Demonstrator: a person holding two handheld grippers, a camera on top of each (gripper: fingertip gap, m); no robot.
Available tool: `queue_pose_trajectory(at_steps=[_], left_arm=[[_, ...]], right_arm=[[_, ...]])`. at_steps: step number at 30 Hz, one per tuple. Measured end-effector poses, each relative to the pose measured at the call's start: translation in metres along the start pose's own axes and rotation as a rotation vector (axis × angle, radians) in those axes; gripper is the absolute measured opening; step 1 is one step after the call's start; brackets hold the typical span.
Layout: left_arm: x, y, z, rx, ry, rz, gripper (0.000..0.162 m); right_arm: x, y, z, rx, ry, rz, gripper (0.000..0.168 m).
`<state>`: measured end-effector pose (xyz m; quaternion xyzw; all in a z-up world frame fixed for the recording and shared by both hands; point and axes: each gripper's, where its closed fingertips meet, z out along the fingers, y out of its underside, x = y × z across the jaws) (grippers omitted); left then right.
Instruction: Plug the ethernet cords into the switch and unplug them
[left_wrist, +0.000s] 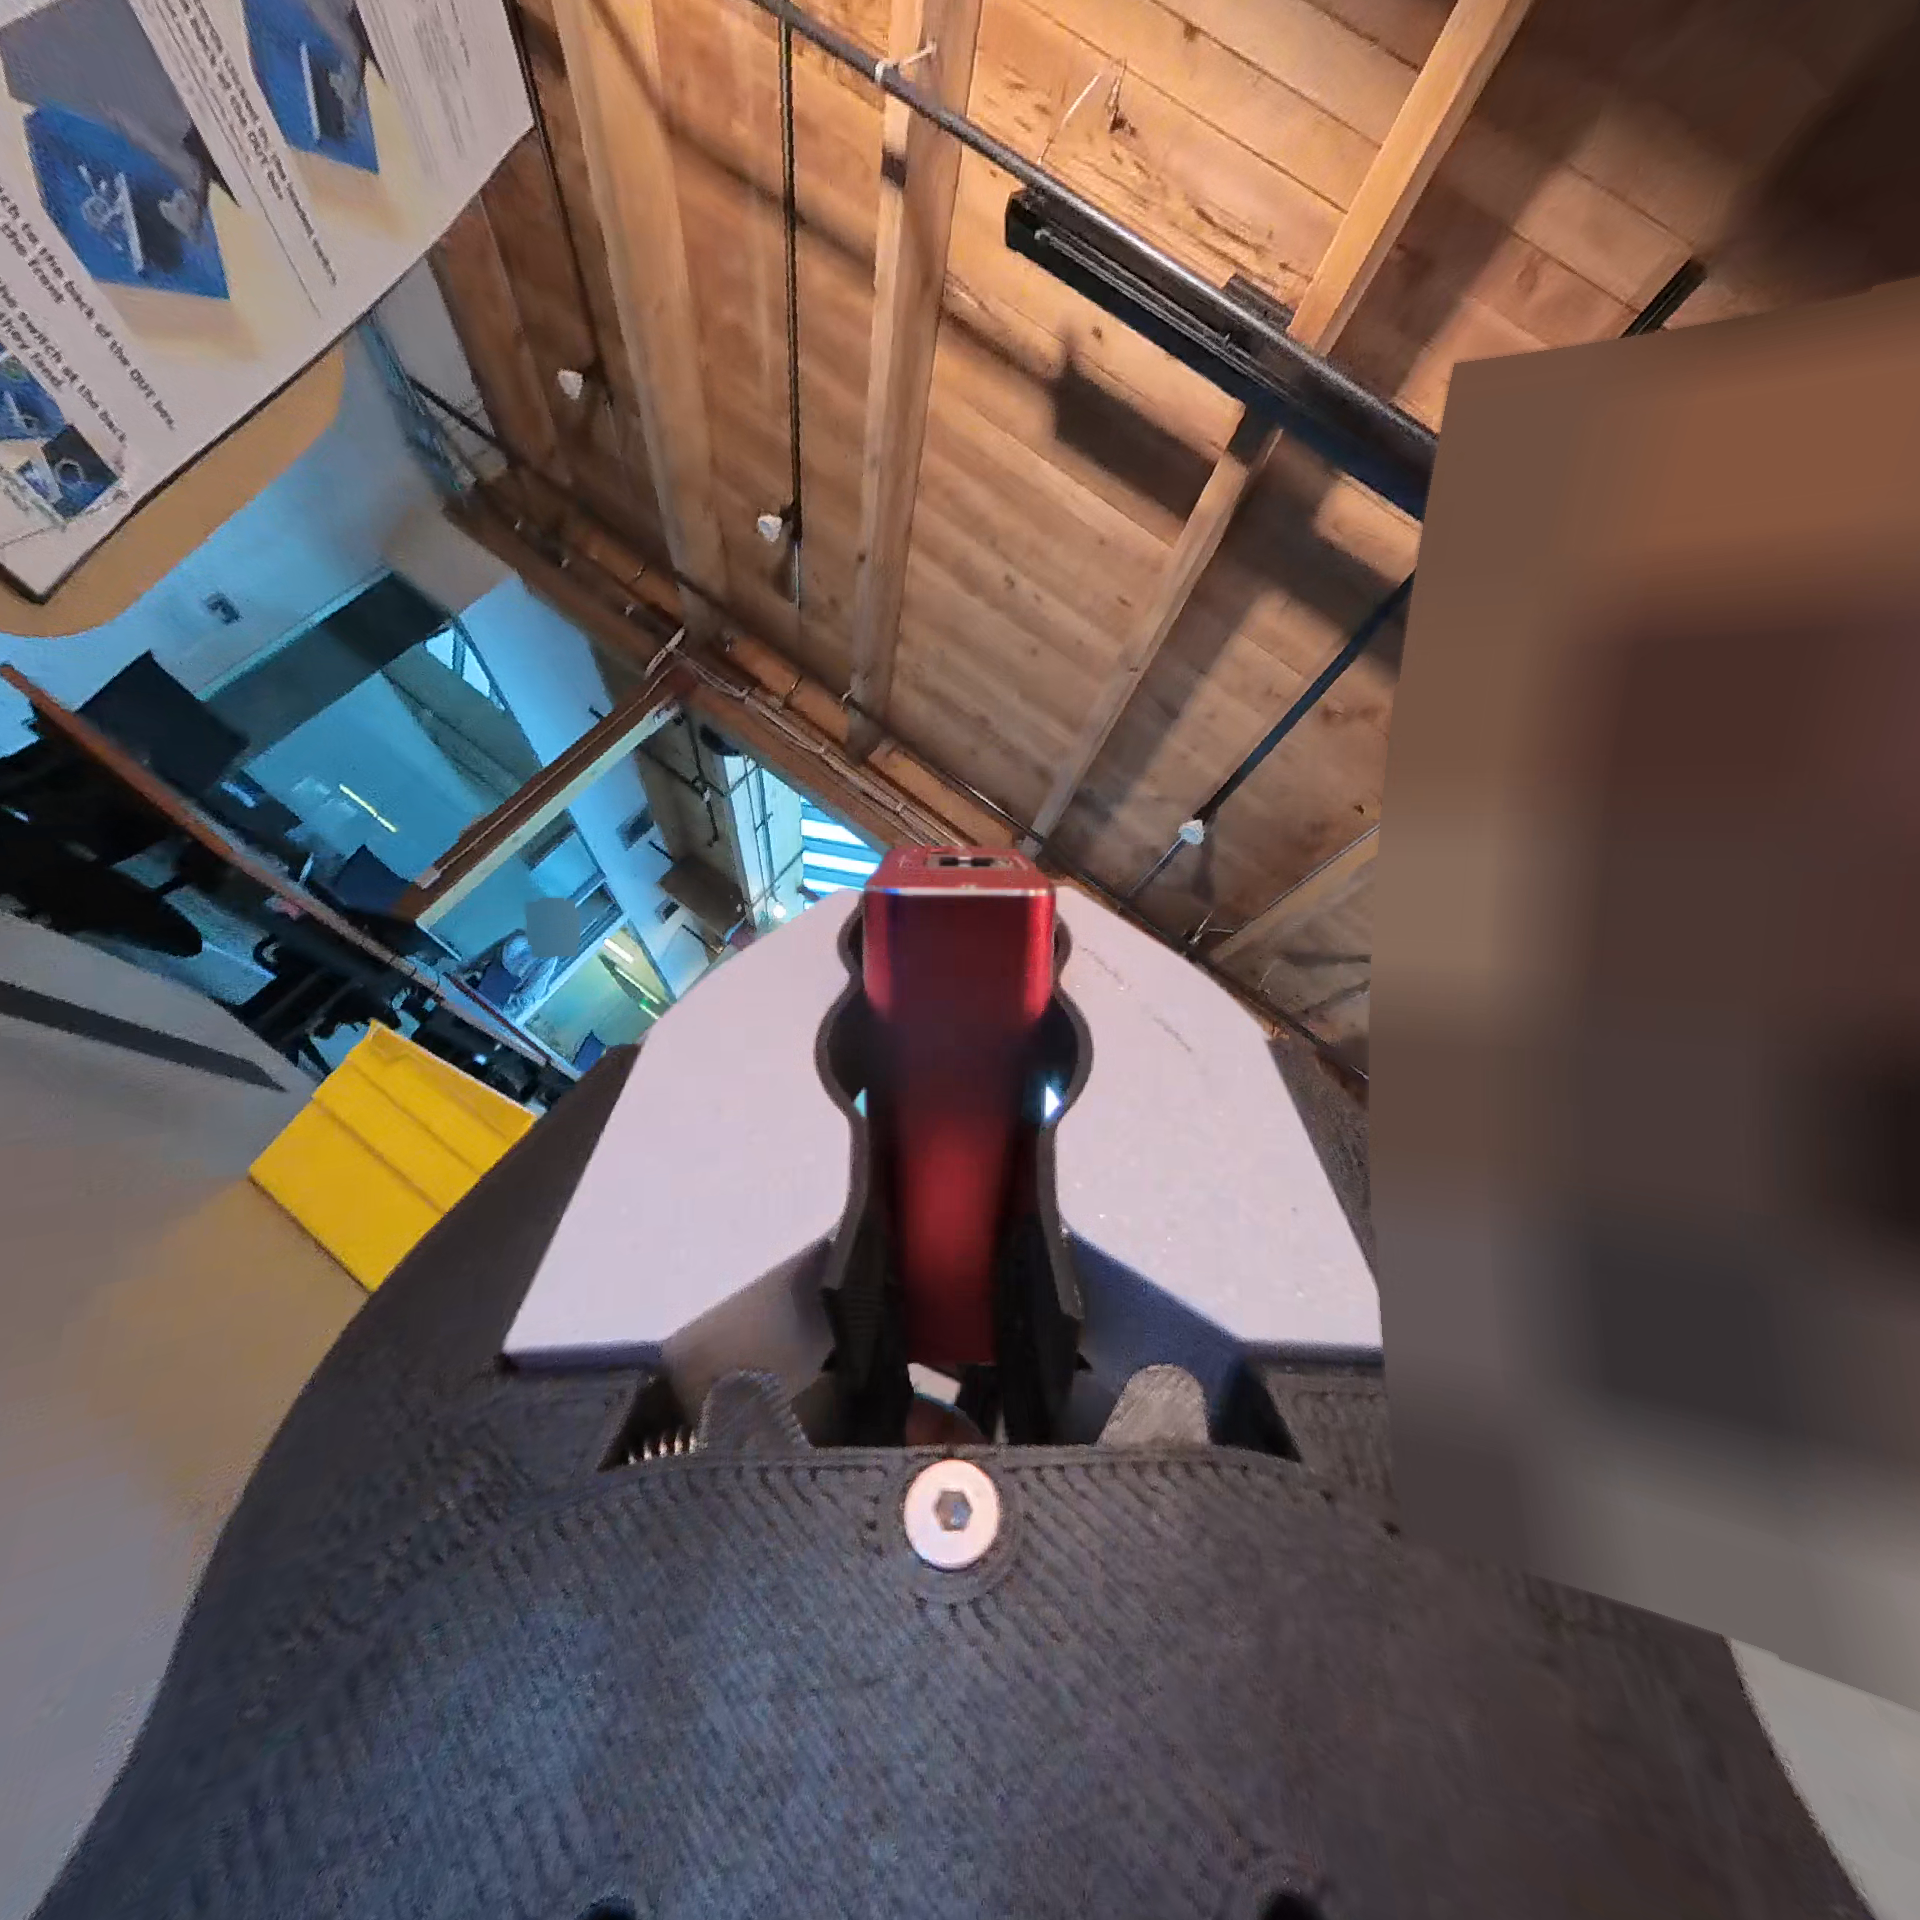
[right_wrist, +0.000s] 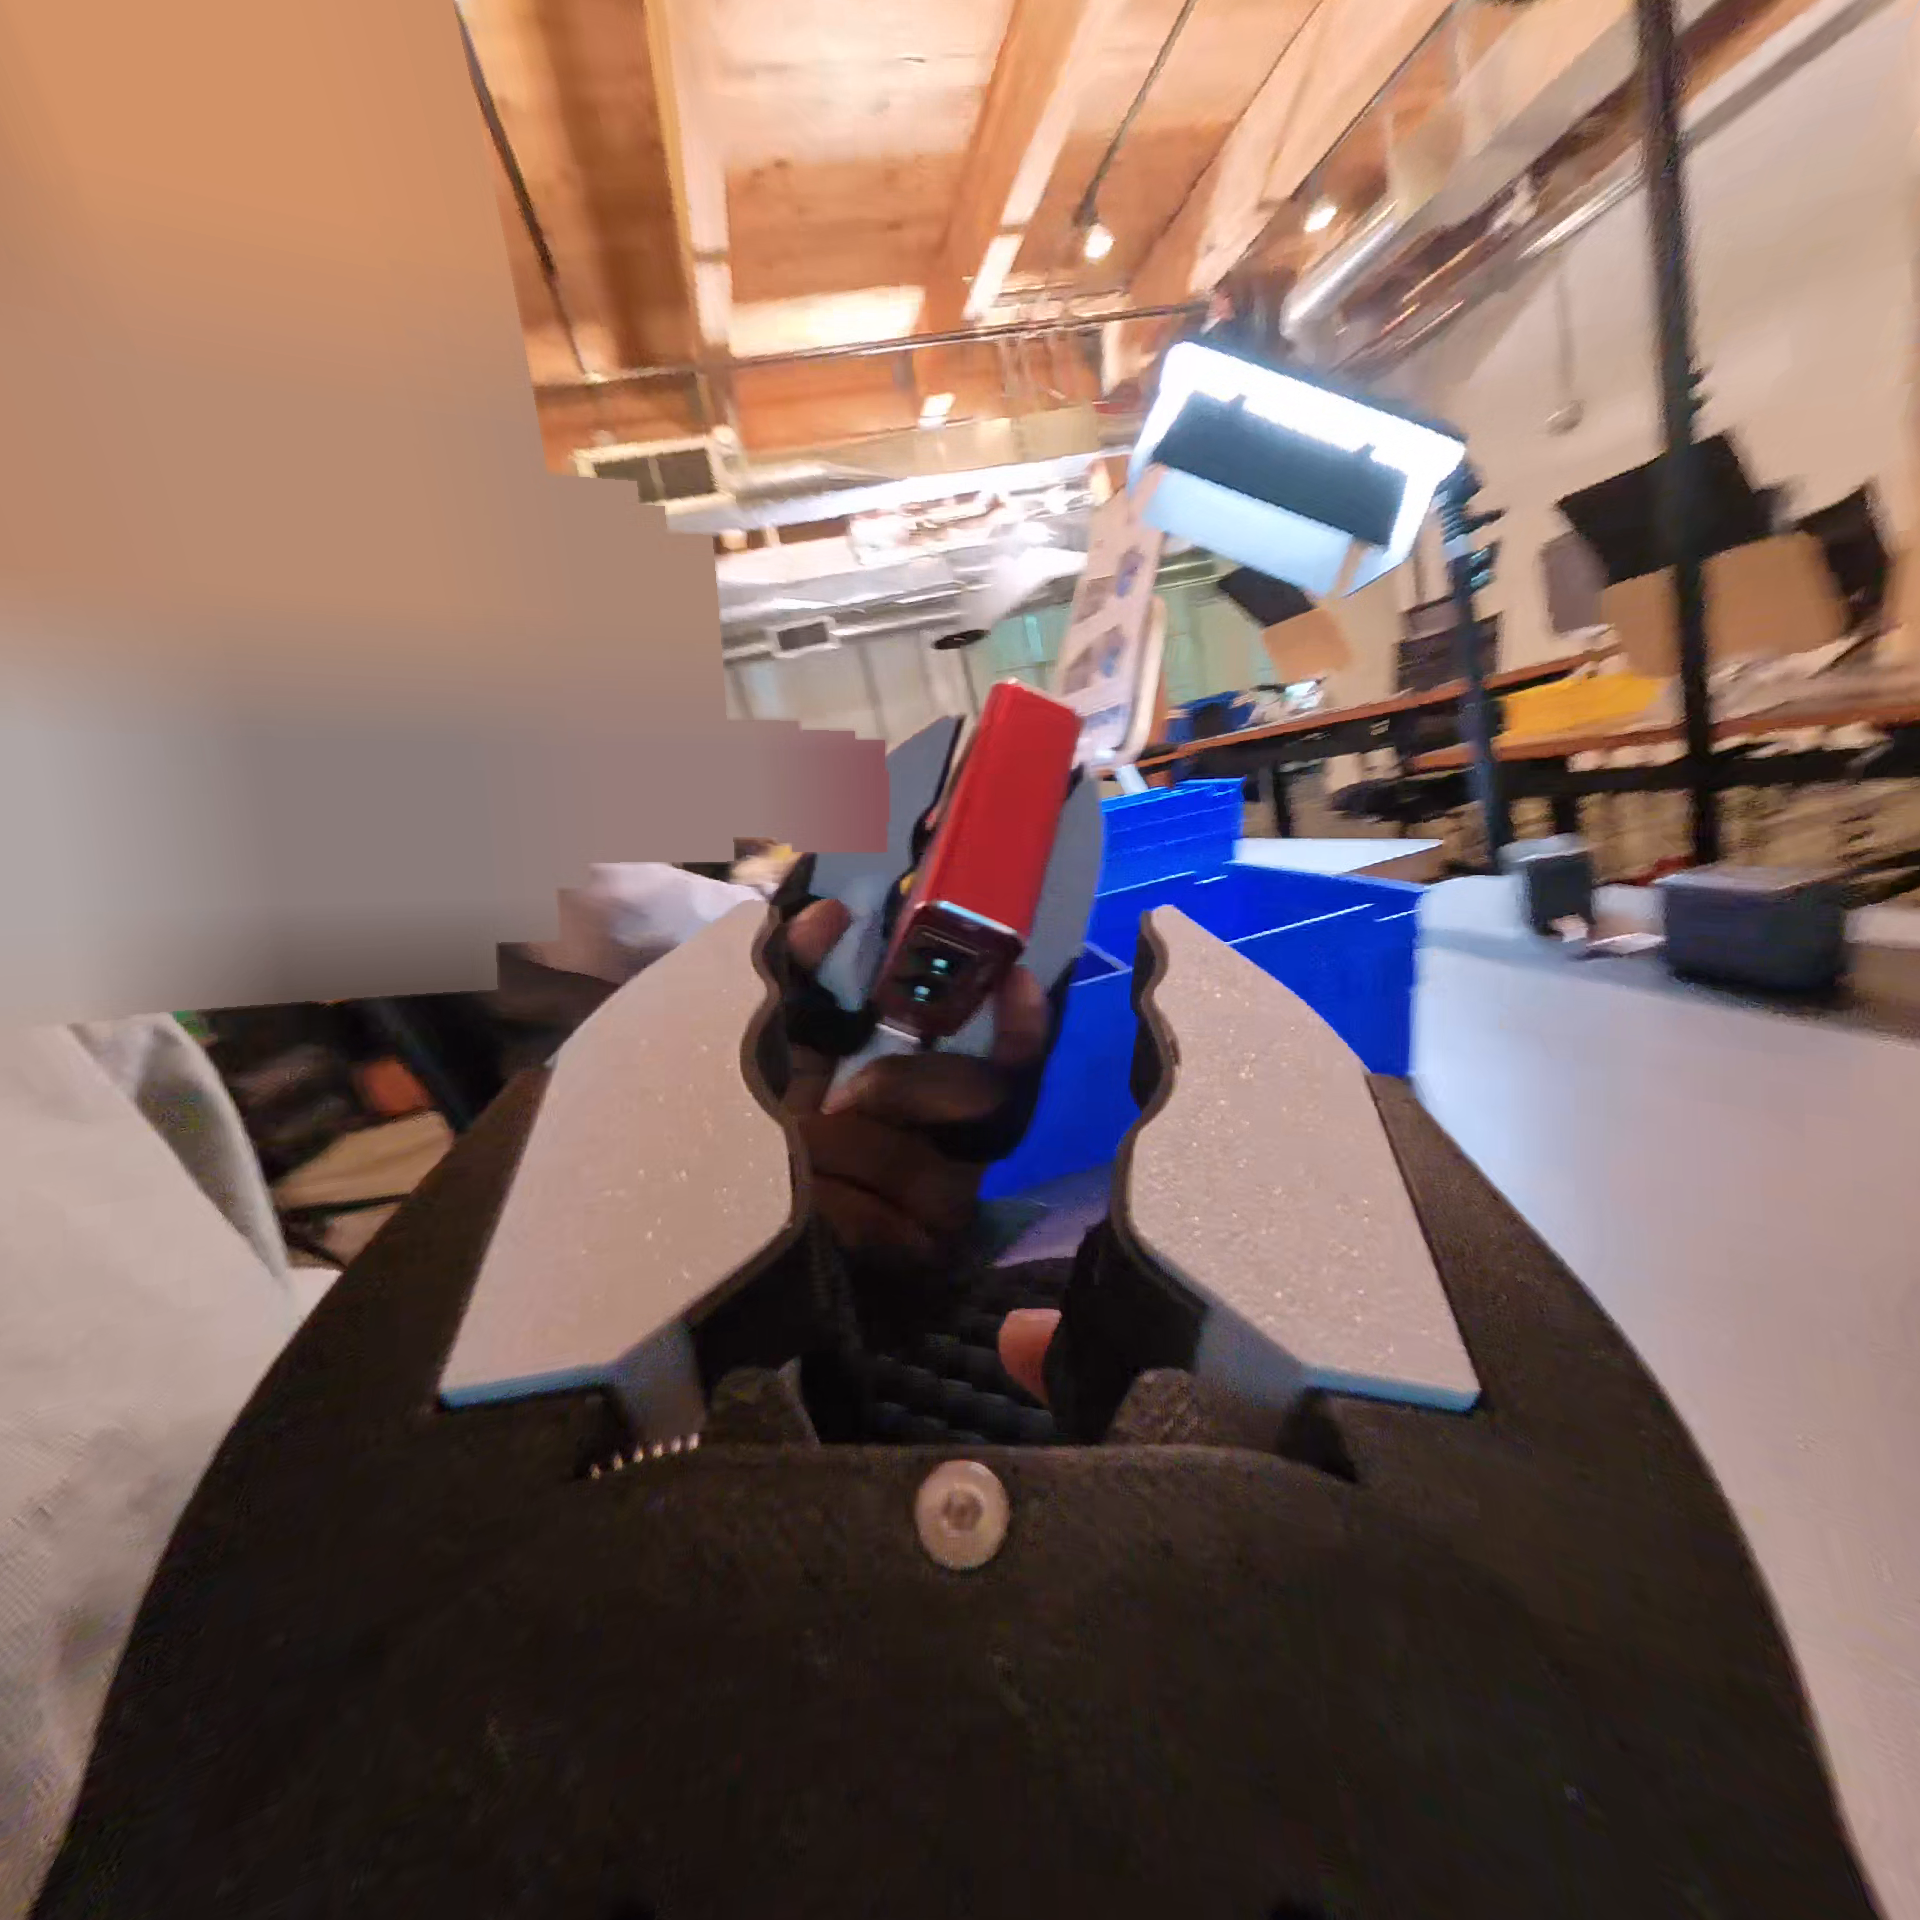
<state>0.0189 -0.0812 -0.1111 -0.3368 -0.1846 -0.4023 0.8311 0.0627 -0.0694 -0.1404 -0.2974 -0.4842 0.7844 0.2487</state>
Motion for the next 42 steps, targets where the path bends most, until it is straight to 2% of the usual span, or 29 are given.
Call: queue_pose_trajectory(at_steps=[3, 4, 6, 7, 9, 10, 13, 16, 18, 21, 22, 24, 25, 26, 29, 30, 33, 35, 36, 39, 42], left_arm=[[0.003, 0.006, 0.003, 0.001, 0.014, 0.02, 0.029], [0.003, 0.009, 0.004, -0.009, 0.013, 0.031, 0.029], [0.007, 0.017, 0.007, -0.04, 0.03, 0.051, 0.029], [0.009, 0.021, 0.008, -0.07, 0.038, 0.059, 0.029], [0.009, 0.037, 0.009, -0.21, 0.029, 0.127, 0.031], [0.007, 0.045, 0.007, -0.302, 0.016, 0.191, 0.039], [-0.004, 0.066, -0.011, -0.633, -0.046, 0.399, 0.048], [-0.012, 0.083, -0.027, -0.851, -0.085, 0.544, 0.046], [-0.013, 0.093, -0.032, -0.918, -0.075, 0.58, 0.033], [-0.004, 0.094, -0.023, -0.831, -0.012, 0.56, 0.031], [0.001, 0.089, -0.018, -0.762, 0.012, 0.523, 0.029], [0.011, 0.079, -0.005, -0.6, 0.054, 0.409, 0.027], [0.011, 0.075, -0.001, -0.539, 0.057, 0.374, 0.027], [0.009, 0.073, 0.002, -0.496, 0.049, 0.36, 0.027], [0.005, 0.084, 0.002, -0.505, 0.047, 0.363, 0.027], [0.006, 0.088, 0.002, -0.511, 0.053, 0.364, 0.027], [-0.003, 0.092, 0.001, -0.607, -0.025, 0.462, 0.031], [-0.014, 0.08, -0.004, -0.663, -0.137, 0.593, 0.053], [-0.021, 0.071, -0.008, -0.694, -0.208, 0.654, 0.057], [-0.034, 0.045, -0.028, -0.796, -0.381, 0.806, 0.058], [-0.039, 0.026, -0.042, -0.849, -0.487, 0.872, 0.058]], right_arm=[[-0.005, 0.01, 0.014, -0.007, -0.048, 0.113, 0.06], [-0.006, 0.012, 0.017, -0.009, -0.063, 0.138, 0.054], [-0.005, 0.014, 0.017, -0.002, -0.06, 0.173, 0.028], [-0.006, 0.012, 0.015, 0.016, -0.08, 0.172, 0.028], [-0.007, 0.011, 0.006, -0.018, -0.13, 0.178, 0.027], [-0.006, 0.01, 0.0, -0.061, -0.147, 0.15, 0.027], [-0.003, 0.016, -0.025, -0.313, -0.182, -0.002, 0.027], [-0.001, 0.022, -0.046, -0.558, -0.193, -0.148, 0.026], [-0.004, 0.02, -0.052, -0.63, -0.218, -0.182, 0.026], [-0.008, 0.012, -0.054, -0.627, -0.246, -0.187, 0.027], [-0.01, 0.003, -0.05, -0.555, -0.244, -0.161, 0.027], [-0.009, -0.023, -0.041, -0.307, -0.22, -0.136, 0.031], [-0.006, -0.033, -0.038, -0.184, -0.192, -0.125, 0.041], [-0.006, -0.036, -0.038, -0.112, -0.18, -0.107, 0.043], [-0.004, -0.026, -0.036, -0.102, -0.158, -0.064, 0.039], [-0.004, -0.023, -0.036, -0.119, -0.154, -0.064, 0.03], [0.0, -0.02, -0.043, -0.22, -0.144, -0.105, 0.027], [0.016, -0.034, -0.054, -0.288, -0.058, -0.25, 0.027], [0.03, -0.047, -0.063, -0.337, 0.009, -0.319, 0.027], [0.088, -0.09, -0.108, -0.572, 0.282, -0.475, 0.026], [0.17, -0.128, -0.181, -0.89, 0.64, -0.503, 0.027]])
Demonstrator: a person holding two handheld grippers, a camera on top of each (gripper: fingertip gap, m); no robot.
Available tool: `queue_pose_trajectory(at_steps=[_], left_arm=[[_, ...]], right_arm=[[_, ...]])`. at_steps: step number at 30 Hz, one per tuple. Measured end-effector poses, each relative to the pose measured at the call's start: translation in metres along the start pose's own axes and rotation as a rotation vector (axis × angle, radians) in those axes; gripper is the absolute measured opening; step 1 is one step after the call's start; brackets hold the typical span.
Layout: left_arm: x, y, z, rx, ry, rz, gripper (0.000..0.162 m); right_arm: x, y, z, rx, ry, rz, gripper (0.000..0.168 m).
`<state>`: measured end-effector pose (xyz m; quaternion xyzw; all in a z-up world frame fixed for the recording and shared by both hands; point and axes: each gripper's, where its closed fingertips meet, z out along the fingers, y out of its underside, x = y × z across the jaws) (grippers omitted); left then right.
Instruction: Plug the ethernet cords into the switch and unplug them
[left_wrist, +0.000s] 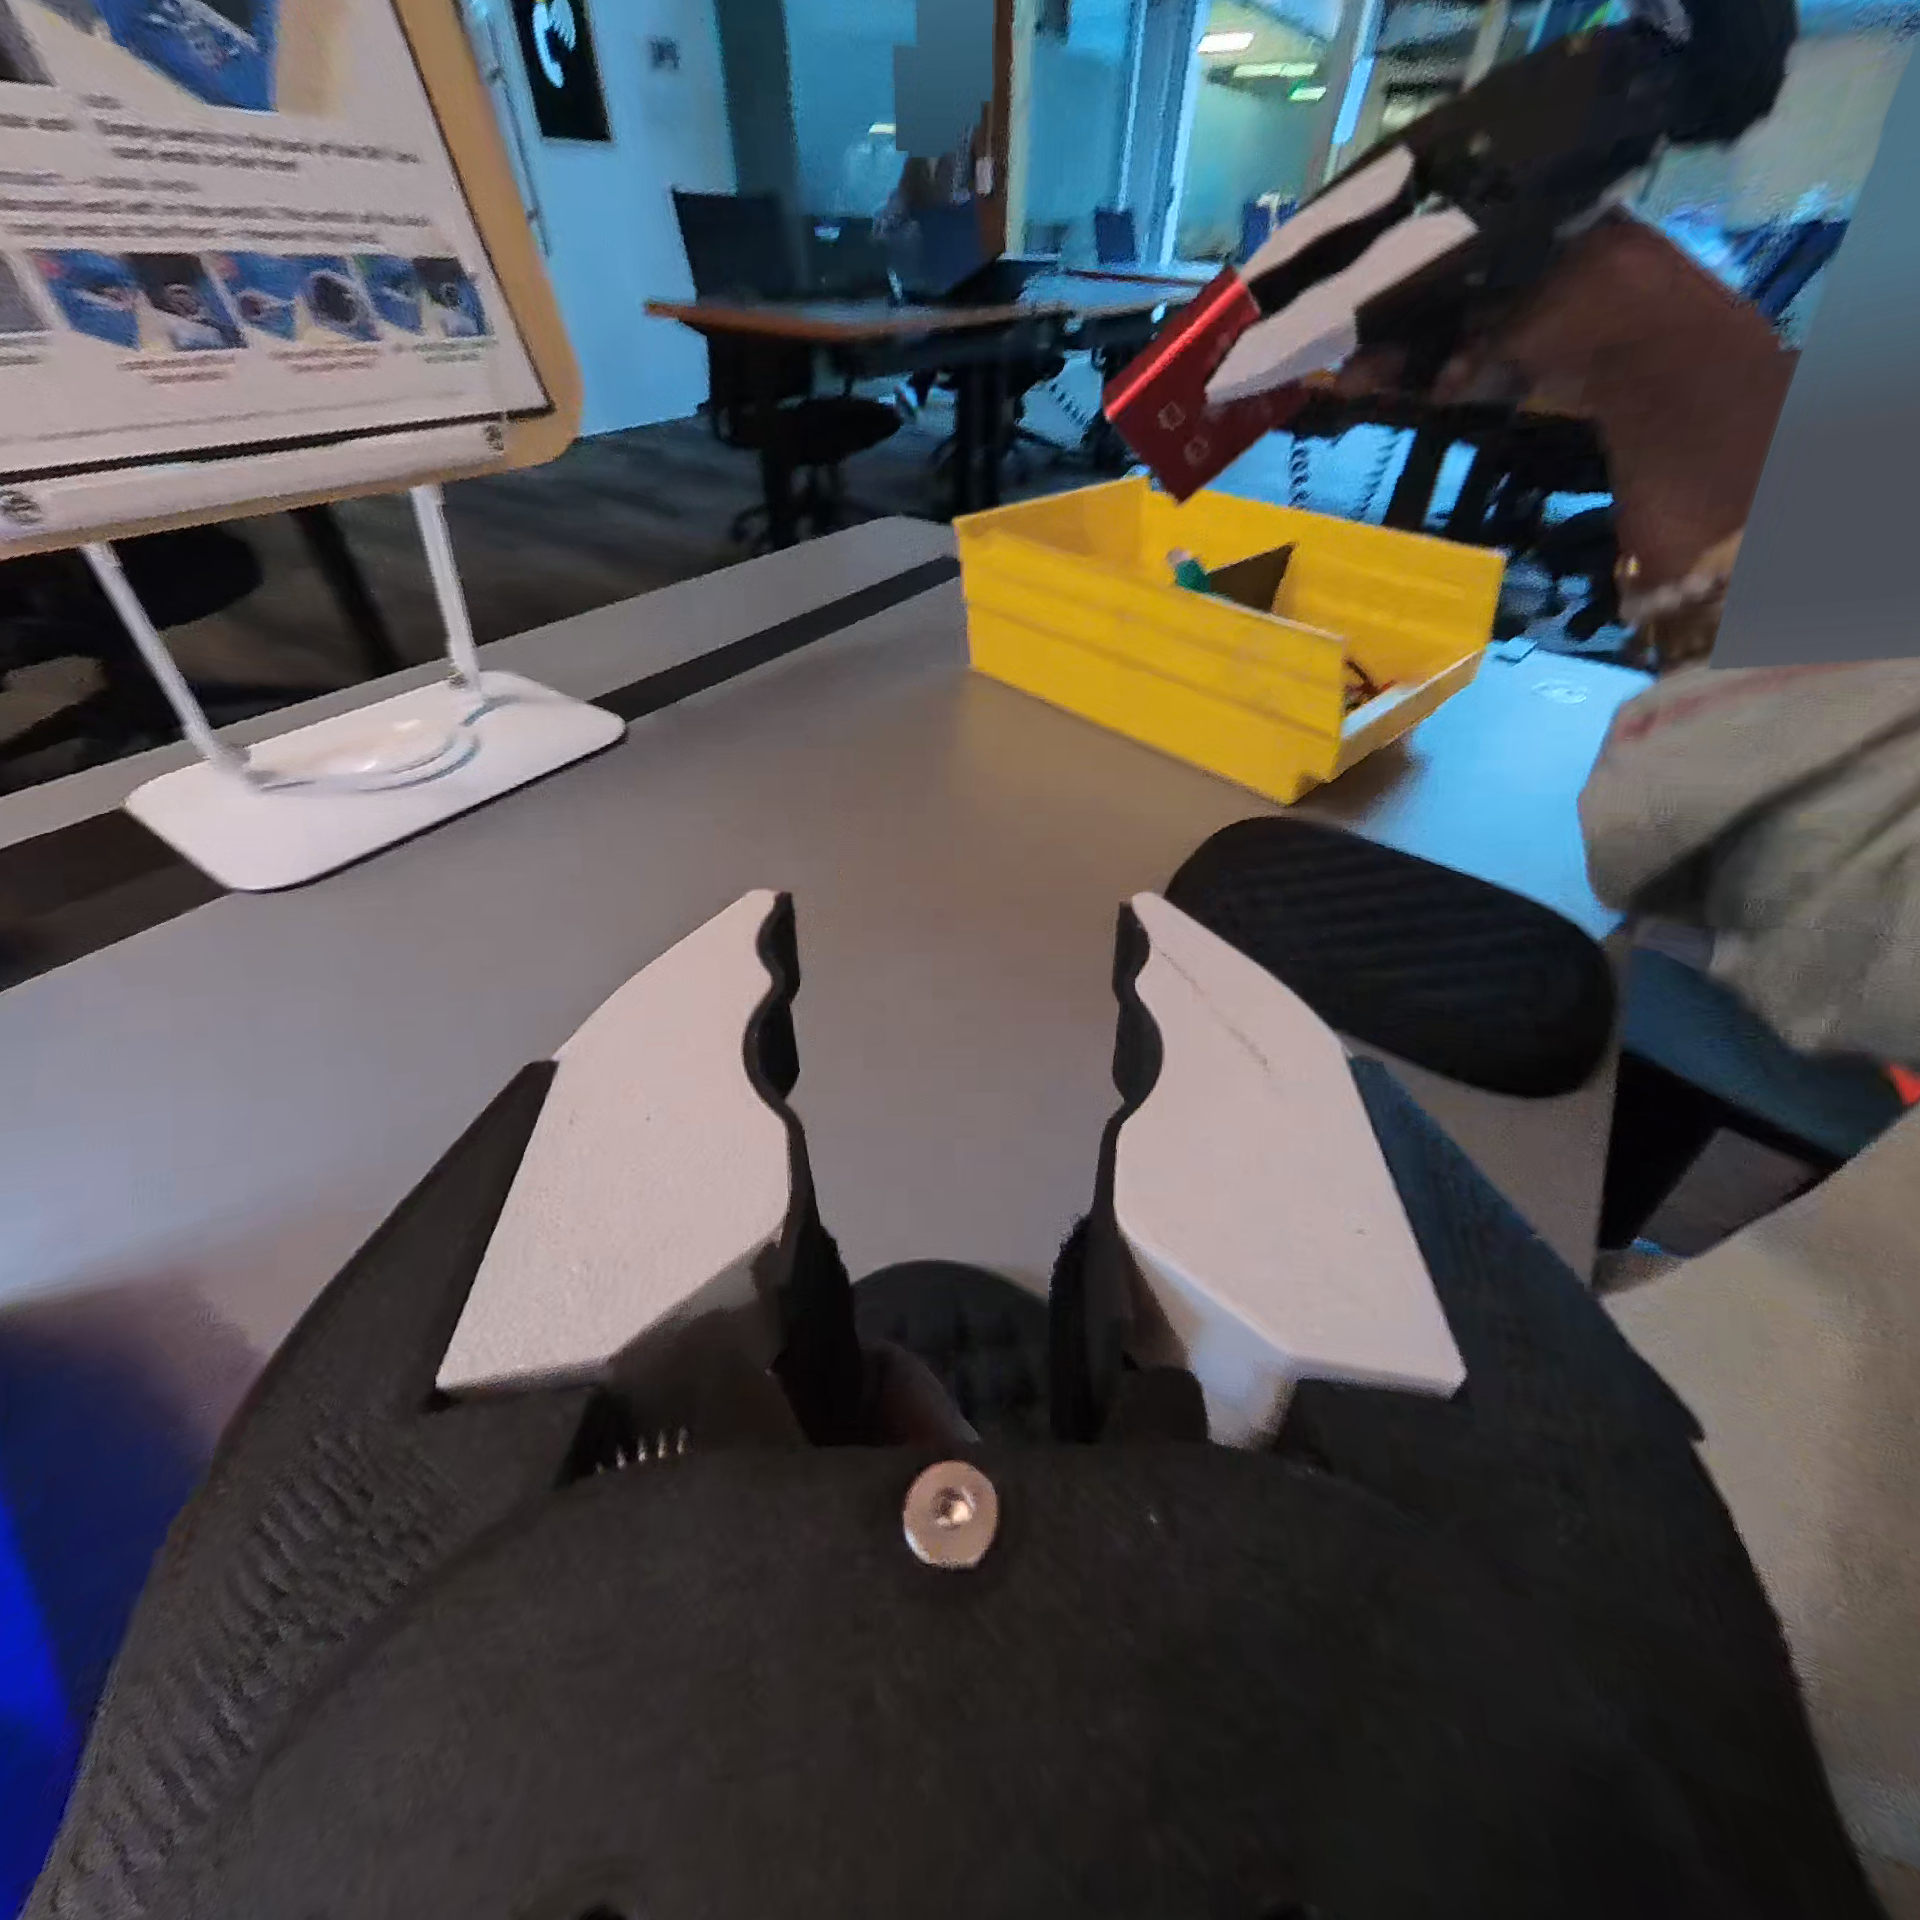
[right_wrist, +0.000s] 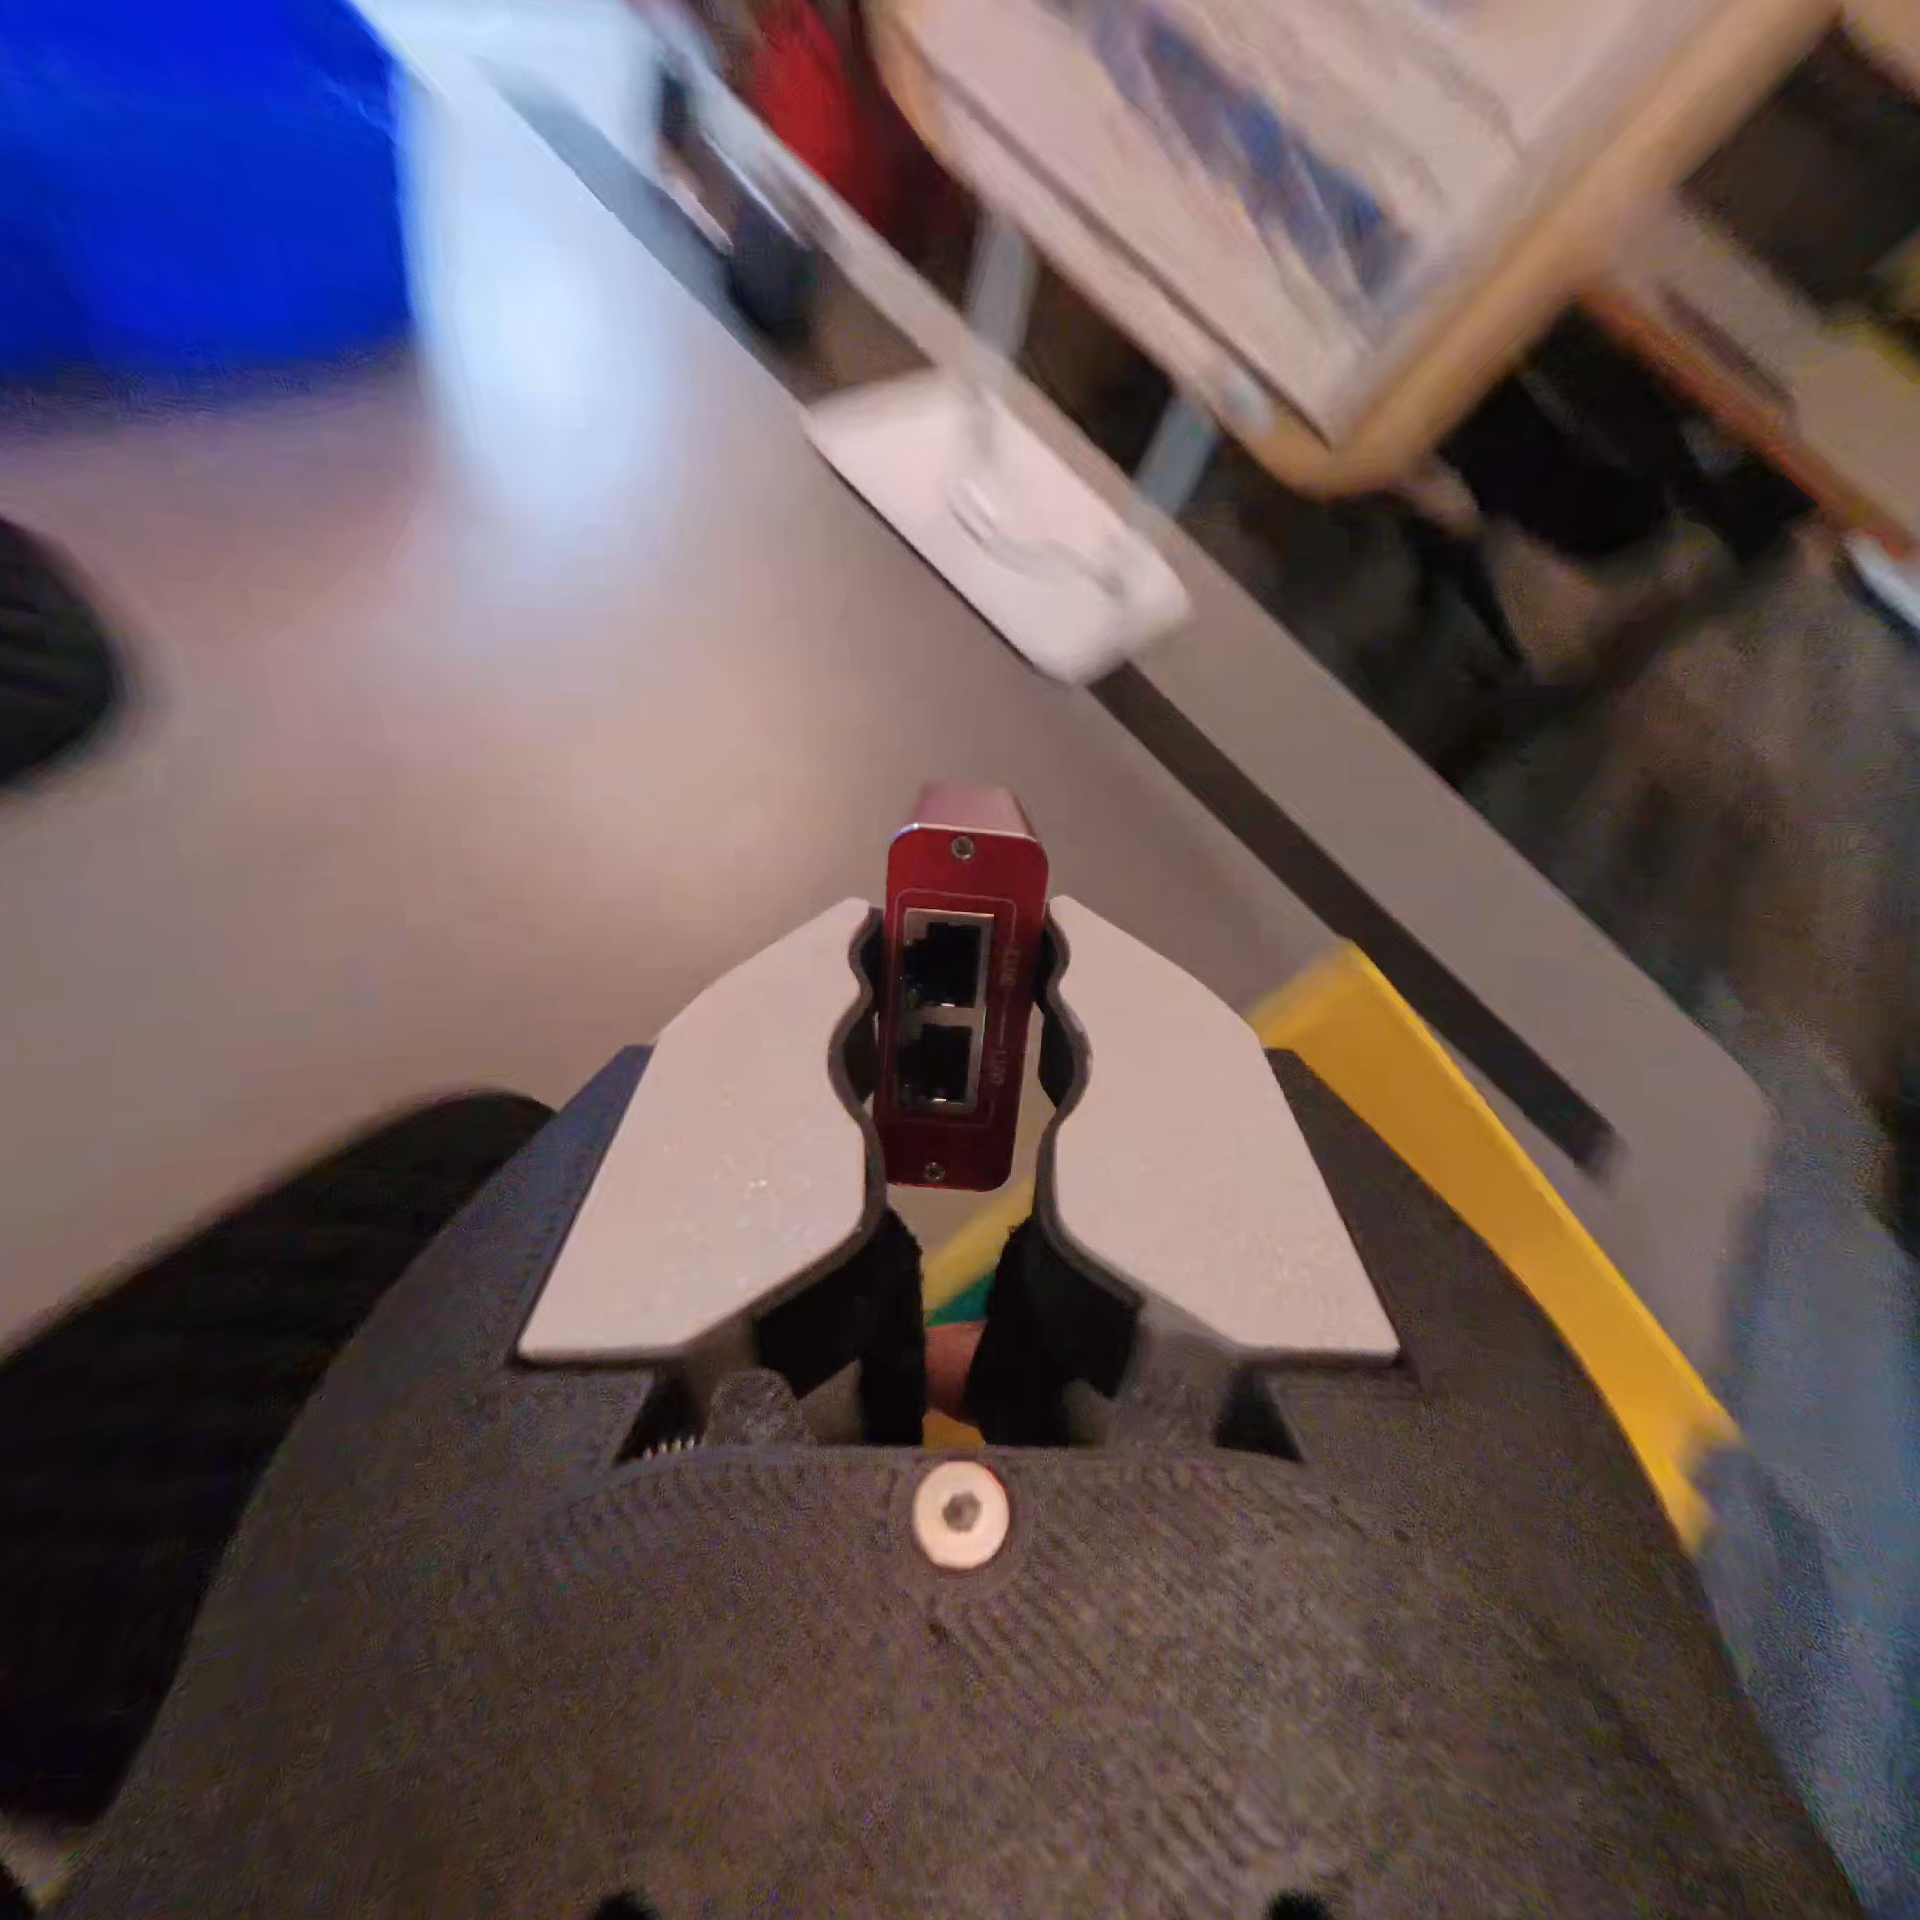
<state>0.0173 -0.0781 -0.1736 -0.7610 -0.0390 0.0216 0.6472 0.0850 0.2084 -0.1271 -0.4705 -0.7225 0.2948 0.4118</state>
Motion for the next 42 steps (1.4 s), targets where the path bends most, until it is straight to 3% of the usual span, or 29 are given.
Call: queue_pose_trajectory(at_steps=[2, 6, 11, 17, 20, 22, 27, 30, 32, 37, 42], left_arm=[[-0.006, -0.001, -0.005, -0.006, -0.032, 0.018, 0.058], [-0.01, -0.003, -0.009, -0.012, -0.051, 0.032, 0.058], [-0.011, -0.001, -0.009, -0.05, -0.064, 0.068, 0.058], [-0.014, -0.002, -0.012, -0.055, -0.077, 0.079, 0.058], [-0.015, -0.002, -0.013, -0.049, -0.079, 0.075, 0.058], [-0.015, -0.003, -0.015, -0.048, -0.08, 0.075, 0.058], [-0.03, -0.004, -0.03, -0.065, -0.16, 0.098, 0.058], [-0.051, 0.001, -0.046, -0.109, -0.257, 0.104, 0.059], [-0.064, 0.007, -0.056, -0.144, -0.31, 0.098, 0.061], [-0.085, 0.028, -0.078, -0.28, -0.388, 0.097, 0.068], [-0.102, 0.063, -0.1, -0.471, -0.461, 0.072, 0.074]], right_arm=[[0.064, 0.042, 0.004, -0.238, 0.137, 0.046, 0.027], [0.129, 0.123, 0.036, -0.574, 0.096, 0.178, 0.027], [0.153, 0.19, 0.073, -0.791, -0.02, 0.249, 0.027], [0.151, 0.217, 0.083, -0.894, -0.077, 0.335, 0.027], [0.152, 0.219, 0.084, -0.874, -0.057, 0.335, 0.028], [0.157, 0.209, 0.084, -0.808, 0.001, 0.329, 0.04], [0.157, 0.145, 0.057, -0.491, 0.21, 0.306, 0.067], [0.12, 0.098, 0.031, -0.227, 0.248, 0.281, 0.09], [0.082, 0.082, 0.013, -0.139, 0.229, 0.259, 0.097], [-0.009, 0.085, -0.011, -0.062, 0.189, 0.257, 0.097], [-0.065, 0.132, -0.002, -0.185, 0.148, 0.328, 0.097]])
